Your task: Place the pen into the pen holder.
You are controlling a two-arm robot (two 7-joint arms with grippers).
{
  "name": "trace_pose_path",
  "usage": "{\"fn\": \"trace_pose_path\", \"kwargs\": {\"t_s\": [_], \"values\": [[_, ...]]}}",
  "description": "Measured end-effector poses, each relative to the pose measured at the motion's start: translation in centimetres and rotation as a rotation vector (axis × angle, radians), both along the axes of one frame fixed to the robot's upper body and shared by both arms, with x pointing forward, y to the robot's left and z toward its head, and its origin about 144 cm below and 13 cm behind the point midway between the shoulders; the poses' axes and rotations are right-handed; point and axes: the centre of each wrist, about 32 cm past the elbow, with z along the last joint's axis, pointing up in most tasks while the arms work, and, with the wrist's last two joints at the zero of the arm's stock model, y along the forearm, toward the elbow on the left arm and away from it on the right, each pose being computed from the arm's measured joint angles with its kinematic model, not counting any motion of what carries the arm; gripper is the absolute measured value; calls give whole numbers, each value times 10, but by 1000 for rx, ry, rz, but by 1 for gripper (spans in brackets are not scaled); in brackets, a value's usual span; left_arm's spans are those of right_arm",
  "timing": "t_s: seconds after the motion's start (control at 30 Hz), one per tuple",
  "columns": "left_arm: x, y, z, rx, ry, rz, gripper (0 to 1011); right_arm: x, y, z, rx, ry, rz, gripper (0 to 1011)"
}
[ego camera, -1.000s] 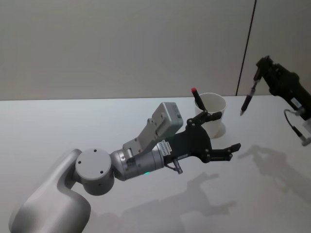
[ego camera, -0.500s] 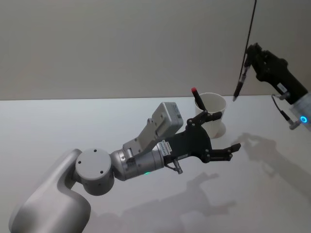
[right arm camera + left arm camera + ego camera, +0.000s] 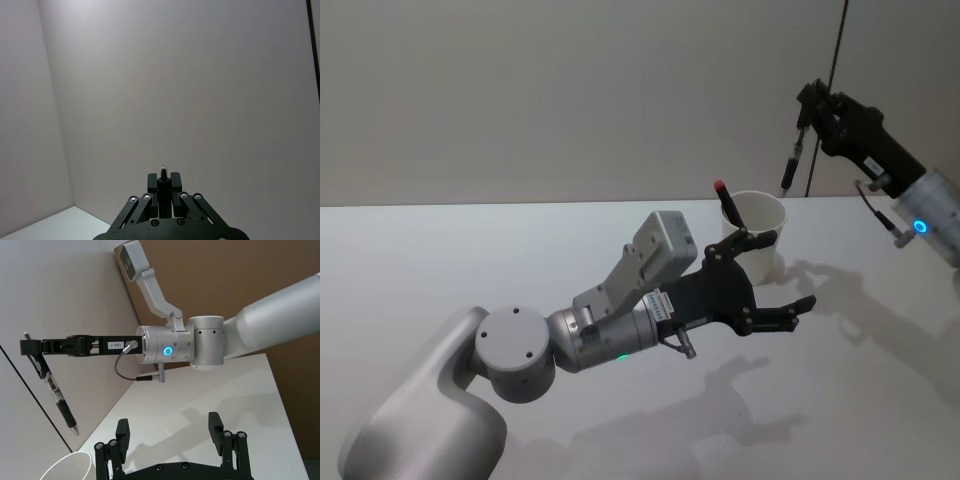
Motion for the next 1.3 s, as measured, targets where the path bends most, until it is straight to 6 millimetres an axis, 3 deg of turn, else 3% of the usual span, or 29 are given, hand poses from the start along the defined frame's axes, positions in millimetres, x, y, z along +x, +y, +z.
{"fn": "trace_pose_path", "kwargs": {"t_s": [0.6, 1.3], "values": [[0, 0, 0, 0, 0, 0, 1000, 27, 2, 5, -21, 17, 50, 149], [0, 0, 0, 0, 0, 0, 1000, 30, -1, 5, -40, 51, 61, 149]]}}
